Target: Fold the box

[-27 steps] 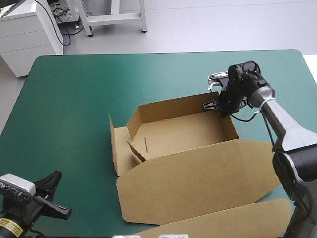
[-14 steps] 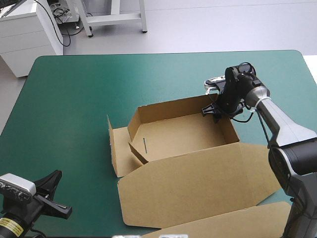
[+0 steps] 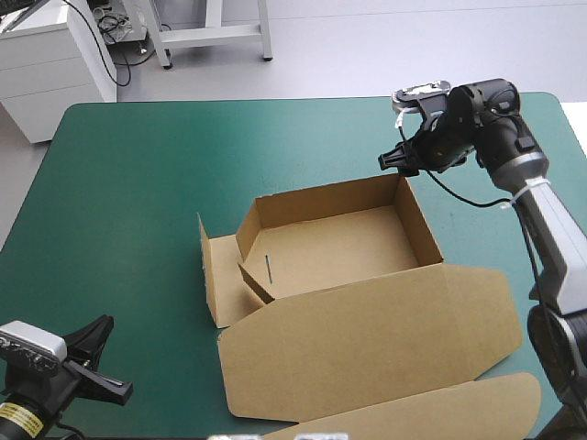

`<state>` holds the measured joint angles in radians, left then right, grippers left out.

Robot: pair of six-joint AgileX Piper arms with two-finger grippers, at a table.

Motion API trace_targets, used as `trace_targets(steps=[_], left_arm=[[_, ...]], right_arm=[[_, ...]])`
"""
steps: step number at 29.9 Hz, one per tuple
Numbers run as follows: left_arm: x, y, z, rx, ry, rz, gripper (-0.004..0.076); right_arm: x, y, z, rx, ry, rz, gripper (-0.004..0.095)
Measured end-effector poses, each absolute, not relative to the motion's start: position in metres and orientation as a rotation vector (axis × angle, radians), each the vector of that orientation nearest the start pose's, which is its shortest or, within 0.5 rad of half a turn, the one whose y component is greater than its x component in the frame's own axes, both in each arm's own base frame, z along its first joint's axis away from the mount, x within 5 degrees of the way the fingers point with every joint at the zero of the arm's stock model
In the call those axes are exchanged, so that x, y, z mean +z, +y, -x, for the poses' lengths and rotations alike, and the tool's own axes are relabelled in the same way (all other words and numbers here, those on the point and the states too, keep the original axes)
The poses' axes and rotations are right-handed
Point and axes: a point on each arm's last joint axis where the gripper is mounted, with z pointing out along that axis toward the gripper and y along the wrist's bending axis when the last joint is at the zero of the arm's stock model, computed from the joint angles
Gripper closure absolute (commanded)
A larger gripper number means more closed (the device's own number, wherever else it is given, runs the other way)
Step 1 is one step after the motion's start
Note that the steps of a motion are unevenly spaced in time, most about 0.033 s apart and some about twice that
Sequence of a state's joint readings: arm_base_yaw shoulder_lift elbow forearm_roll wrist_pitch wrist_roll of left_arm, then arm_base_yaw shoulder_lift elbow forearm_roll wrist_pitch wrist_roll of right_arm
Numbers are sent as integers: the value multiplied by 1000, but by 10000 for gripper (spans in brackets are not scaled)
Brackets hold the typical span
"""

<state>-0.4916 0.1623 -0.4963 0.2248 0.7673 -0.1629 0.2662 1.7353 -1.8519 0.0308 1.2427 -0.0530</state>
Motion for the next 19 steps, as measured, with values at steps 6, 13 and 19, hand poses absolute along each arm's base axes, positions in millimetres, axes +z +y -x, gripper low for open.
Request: trace_targets(steps=[6, 13, 19], left_arm=[[300, -3, -35, -189, 1871, -354, 731], [300, -3, -35, -189, 1874, -351, 731], [299, -3, -35, -189, 1875, -351, 731]], right_arm=[[402, 98, -348, 121, 2546, 405, 369], [391, 97, -351, 95, 2584, 411, 369], [347, 98, -364, 41, 2716, 426, 369]])
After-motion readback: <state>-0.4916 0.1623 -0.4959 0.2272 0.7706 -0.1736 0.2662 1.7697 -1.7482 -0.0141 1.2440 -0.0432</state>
